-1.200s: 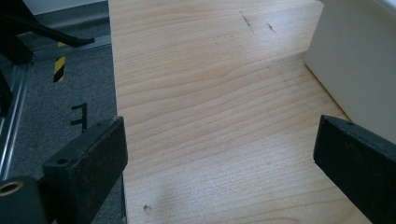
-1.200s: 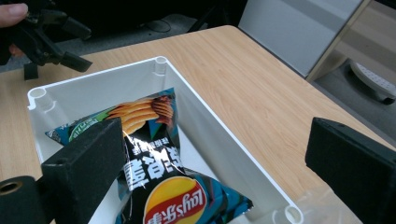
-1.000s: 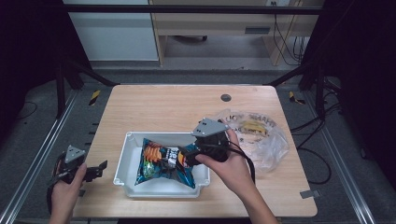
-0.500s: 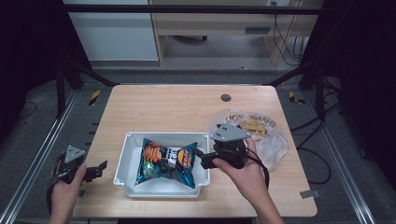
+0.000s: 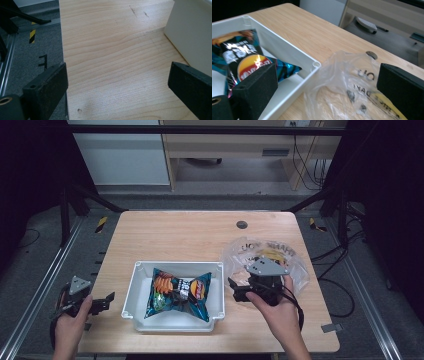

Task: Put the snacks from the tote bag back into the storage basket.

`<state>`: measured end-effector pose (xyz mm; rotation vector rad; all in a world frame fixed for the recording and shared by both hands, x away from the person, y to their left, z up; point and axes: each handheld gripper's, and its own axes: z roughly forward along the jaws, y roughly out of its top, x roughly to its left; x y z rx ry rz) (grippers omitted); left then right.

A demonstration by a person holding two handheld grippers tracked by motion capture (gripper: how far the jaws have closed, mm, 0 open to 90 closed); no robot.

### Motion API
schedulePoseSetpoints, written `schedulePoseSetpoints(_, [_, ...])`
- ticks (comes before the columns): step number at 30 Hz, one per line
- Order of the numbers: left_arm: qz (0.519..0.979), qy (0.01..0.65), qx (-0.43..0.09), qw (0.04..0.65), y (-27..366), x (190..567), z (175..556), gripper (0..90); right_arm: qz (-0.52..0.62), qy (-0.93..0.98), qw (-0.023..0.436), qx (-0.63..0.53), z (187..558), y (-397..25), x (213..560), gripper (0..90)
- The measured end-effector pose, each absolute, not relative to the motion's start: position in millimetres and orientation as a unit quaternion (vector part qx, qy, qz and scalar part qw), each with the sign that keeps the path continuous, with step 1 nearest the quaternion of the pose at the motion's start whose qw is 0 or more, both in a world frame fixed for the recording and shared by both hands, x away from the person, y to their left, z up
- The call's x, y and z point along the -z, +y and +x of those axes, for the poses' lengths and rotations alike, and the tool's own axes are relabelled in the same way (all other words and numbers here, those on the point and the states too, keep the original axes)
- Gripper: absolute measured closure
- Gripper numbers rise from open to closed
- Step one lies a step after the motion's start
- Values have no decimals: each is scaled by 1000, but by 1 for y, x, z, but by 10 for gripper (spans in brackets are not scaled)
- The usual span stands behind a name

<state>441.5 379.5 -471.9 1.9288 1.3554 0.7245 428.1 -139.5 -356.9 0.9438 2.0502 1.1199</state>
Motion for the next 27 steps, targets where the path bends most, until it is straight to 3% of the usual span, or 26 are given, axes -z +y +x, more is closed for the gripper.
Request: schedulePoseSetpoints(27, [739, 519, -277, 329, 379, 472, 441, 27, 474, 727, 324, -377, 430, -217, 417, 45])
